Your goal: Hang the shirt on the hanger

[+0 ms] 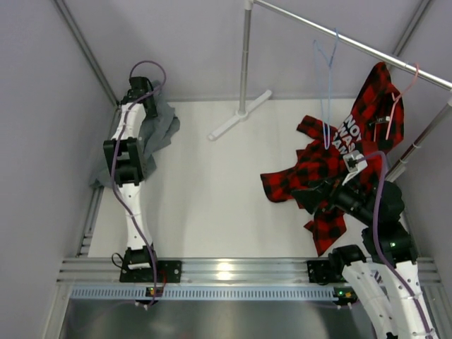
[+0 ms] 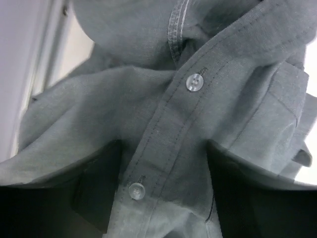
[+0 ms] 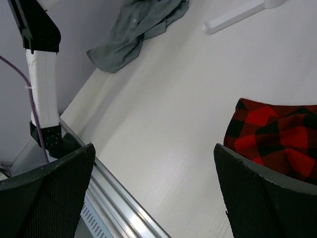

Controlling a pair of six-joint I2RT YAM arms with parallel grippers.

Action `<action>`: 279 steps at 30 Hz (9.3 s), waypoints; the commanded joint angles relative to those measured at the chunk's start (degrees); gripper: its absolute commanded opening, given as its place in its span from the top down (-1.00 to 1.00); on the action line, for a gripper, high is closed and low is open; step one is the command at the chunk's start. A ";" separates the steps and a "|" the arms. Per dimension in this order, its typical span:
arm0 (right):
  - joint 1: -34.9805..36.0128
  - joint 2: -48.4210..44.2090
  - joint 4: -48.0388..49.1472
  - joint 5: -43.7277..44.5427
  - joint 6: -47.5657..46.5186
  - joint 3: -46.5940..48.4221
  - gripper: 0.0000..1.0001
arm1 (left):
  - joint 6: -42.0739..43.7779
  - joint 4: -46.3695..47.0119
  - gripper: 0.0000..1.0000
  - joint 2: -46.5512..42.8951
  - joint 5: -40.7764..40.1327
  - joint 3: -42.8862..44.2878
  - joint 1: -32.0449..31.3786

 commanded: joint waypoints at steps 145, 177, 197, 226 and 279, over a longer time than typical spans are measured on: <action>27.64 22.98 -0.08 15.46 -14.06 32.25 1.00 | 1.71 8.53 1.00 -100.36 1.49 -57.16 -52.23; 40.12 38.51 34.12 5.90 -21.60 1.82 -0.90 | -18.33 16.00 1.00 -100.89 11.16 -87.67 -52.23; 41.09 16.40 28.60 47.92 -12.21 -6.96 1.00 | -51.50 0.26 -0.96 -107.38 -22.06 -94.49 -52.06; 41.09 18.40 29.18 24.11 -9.14 1.04 1.00 | -32.67 2.46 1.00 -89.20 -18.62 -66.76 -15.06; 38.38 30.45 12.94 34.30 -2.99 7.89 0.95 | -6.64 44.75 1.00 -83.91 14.33 -91.88 -57.07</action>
